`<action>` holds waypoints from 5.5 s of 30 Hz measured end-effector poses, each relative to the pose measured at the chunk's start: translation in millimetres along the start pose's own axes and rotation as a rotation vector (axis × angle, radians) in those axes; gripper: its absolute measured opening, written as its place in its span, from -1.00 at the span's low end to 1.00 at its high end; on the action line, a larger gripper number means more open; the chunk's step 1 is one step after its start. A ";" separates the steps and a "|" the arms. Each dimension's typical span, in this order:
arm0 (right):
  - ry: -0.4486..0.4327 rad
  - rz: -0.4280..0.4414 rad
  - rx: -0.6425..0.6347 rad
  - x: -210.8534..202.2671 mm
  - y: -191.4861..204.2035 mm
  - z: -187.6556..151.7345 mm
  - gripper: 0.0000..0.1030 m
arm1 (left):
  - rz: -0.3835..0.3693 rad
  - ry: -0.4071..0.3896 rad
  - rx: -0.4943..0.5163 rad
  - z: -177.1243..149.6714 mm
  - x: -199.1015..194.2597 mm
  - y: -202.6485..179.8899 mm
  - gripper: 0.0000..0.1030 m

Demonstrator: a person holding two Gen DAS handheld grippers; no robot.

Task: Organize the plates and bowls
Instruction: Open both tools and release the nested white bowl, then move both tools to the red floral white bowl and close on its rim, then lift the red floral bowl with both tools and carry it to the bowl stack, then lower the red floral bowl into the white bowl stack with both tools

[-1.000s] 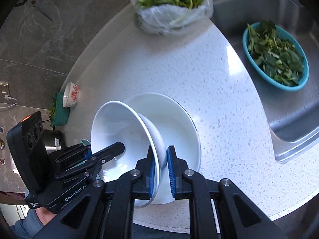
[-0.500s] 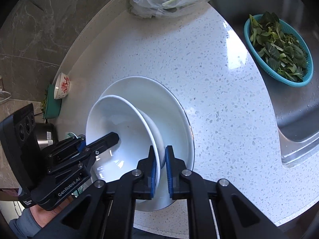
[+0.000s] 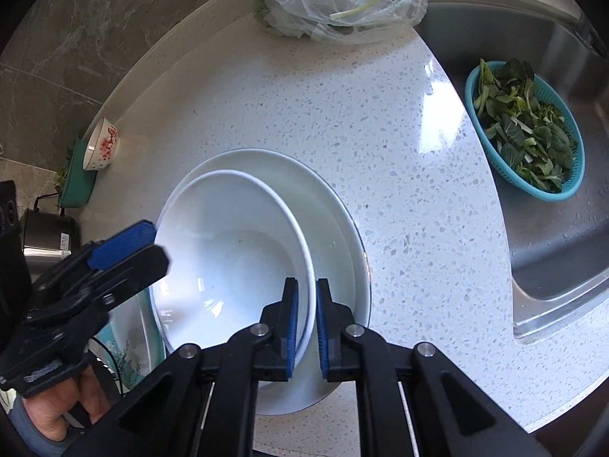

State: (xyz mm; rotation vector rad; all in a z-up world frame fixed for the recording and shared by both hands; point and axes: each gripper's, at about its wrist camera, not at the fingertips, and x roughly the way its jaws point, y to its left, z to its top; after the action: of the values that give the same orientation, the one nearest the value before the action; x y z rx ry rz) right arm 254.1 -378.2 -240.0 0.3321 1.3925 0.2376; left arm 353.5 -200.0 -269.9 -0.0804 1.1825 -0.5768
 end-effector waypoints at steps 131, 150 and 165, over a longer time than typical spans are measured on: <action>-0.055 0.108 -0.341 26.0 241.1 166.1 -0.69 | 0.189 -0.150 -0.322 87.4 -106.0 225.6 -0.70; -0.147 0.043 -0.067 -73.3 80.9 59.4 -0.67 | 0.016 0.017 -0.011 41.2 -50.3 6.8 -0.68; -0.094 0.051 0.058 -65.6 12.5 6.6 -0.67 | 0.004 0.143 0.075 1.4 -0.3 -40.4 -0.68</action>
State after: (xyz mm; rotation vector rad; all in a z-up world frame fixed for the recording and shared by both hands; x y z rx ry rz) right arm 250.1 -390.5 -174.1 0.4226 1.3007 0.2211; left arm 339.1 -234.7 -254.8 0.0275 1.2985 -0.6305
